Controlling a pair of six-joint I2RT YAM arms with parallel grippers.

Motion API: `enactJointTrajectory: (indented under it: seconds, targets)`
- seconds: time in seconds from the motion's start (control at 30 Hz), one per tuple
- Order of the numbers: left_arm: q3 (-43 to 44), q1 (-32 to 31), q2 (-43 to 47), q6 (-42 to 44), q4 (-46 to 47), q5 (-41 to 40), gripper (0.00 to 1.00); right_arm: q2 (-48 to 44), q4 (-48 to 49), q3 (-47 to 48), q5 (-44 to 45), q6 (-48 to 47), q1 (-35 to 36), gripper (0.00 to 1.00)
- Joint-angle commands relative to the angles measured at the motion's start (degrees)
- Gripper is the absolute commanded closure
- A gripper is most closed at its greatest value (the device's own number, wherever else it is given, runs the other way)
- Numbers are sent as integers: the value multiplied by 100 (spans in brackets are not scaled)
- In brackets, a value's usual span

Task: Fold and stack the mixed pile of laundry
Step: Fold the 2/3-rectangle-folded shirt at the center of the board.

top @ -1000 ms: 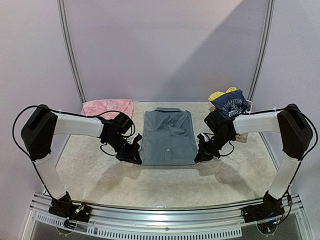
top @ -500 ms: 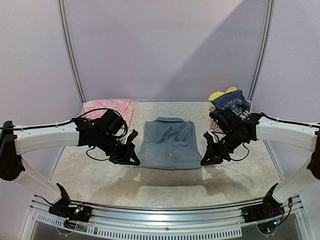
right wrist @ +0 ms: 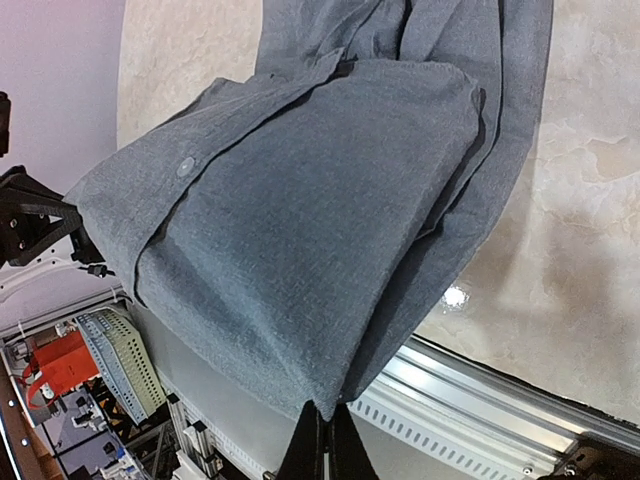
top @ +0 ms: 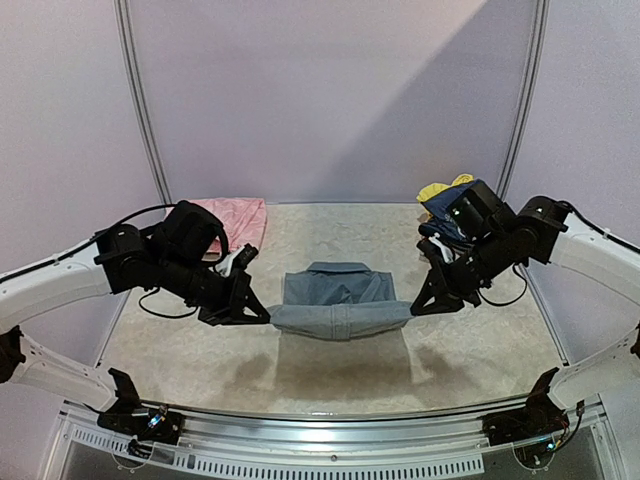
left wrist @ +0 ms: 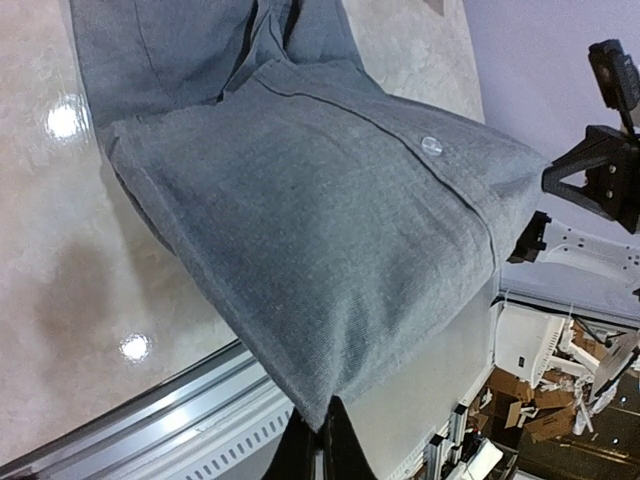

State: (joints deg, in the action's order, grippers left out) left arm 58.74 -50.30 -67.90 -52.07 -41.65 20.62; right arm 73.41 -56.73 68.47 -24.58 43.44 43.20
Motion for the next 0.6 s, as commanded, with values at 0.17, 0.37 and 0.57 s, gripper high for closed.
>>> enactJointTrajectory:
  seconds: [0.17,0.37,0.57]
  targets:
    - [510,-13,113,-514,-878,-435,100,227,-1147,897,744,15,26,100]
    - [1116,459,-598,-89,-1240,-380,100,933,-1620,1659,1446,-195,16,100]
    - [1806,1254,-1438,527,-1487,39,100,2031,-1947,2657,1857,-549,-118,100]
